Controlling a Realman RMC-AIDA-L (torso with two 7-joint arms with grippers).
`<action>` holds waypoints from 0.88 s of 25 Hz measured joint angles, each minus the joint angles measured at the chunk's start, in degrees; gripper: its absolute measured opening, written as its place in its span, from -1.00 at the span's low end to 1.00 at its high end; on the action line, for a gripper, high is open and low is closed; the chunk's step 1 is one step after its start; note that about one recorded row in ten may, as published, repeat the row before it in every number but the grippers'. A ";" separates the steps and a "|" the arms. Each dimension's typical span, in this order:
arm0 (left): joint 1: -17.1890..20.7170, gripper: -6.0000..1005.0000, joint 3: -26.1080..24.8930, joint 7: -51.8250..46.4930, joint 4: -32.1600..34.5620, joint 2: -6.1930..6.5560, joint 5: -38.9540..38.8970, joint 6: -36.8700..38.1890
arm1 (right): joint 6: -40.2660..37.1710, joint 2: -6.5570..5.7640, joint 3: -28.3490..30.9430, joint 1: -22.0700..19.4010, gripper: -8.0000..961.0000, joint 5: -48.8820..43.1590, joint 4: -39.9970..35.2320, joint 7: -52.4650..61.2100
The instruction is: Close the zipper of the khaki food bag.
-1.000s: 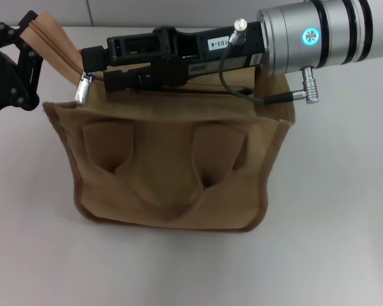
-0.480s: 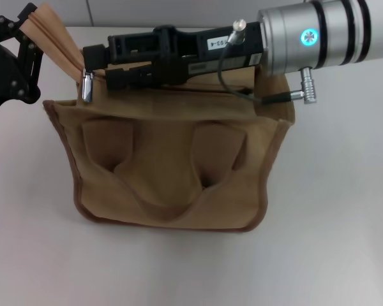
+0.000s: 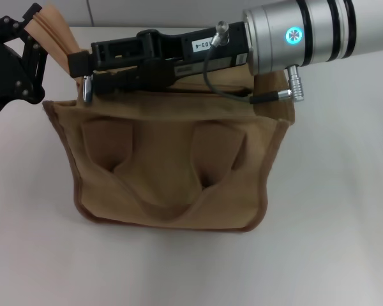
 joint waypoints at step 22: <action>-0.03 -0.96 -0.01 -0.05 -0.59 0.00 0.01 0.29 | 1.31 0.01 -2.58 -0.43 0.67 3.45 -0.31 1.29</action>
